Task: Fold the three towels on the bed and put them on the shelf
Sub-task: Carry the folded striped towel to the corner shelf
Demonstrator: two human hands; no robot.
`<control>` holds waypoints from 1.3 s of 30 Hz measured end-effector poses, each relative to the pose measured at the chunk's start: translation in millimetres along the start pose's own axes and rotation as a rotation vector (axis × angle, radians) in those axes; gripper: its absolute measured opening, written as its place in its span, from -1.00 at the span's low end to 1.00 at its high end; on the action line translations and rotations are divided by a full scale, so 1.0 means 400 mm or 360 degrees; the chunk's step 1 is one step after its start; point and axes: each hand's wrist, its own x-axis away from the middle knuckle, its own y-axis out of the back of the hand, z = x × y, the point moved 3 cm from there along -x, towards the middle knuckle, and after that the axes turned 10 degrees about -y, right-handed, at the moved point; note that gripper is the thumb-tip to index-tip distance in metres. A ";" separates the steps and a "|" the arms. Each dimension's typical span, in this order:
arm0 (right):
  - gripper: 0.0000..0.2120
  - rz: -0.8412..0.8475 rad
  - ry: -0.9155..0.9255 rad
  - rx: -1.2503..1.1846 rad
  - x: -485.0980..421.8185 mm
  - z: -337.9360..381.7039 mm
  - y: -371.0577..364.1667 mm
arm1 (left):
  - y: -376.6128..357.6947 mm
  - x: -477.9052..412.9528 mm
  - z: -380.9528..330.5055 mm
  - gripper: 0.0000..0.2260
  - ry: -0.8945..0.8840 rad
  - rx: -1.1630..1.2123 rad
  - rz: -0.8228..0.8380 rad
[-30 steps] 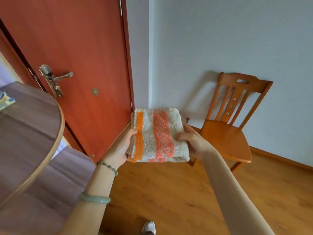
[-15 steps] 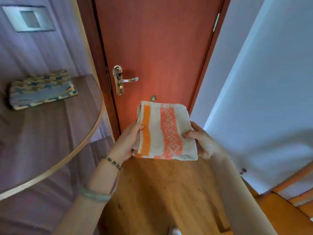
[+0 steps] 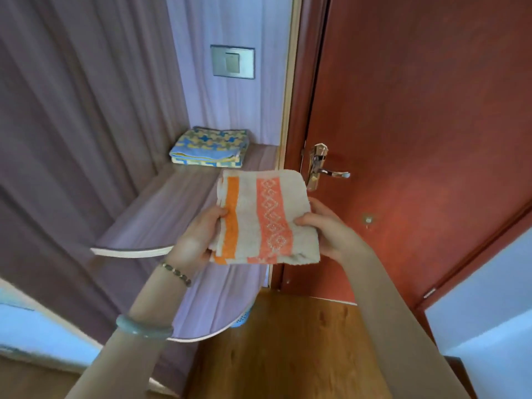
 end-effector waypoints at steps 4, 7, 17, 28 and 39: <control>-0.52 0.0268 -0.0040 0.0059 -0.129 0.051 -0.090 | 0.095 -0.044 -0.032 -0.80 -0.0048 -0.0046 -0.0346; -0.57 0.0377 -0.0020 0.0174 -0.220 0.078 -0.178 | 0.174 -0.098 -0.050 -0.84 -0.0075 -0.0048 -0.0502; -0.63 0.0423 -0.0222 0.0332 -0.451 0.083 -0.308 | 0.322 -0.349 -0.185 -0.83 -0.0364 -0.1119 -0.0441; -0.79 -0.0187 0.1397 0.1902 -0.538 0.189 -0.318 | 0.165 -0.269 -0.098 -0.05 -0.0439 -0.2247 -0.0472; -0.45 0.0800 0.1188 0.2779 -0.653 0.093 -0.395 | 0.185 -0.251 -0.005 0.05 -0.0129 -0.2426 -0.0783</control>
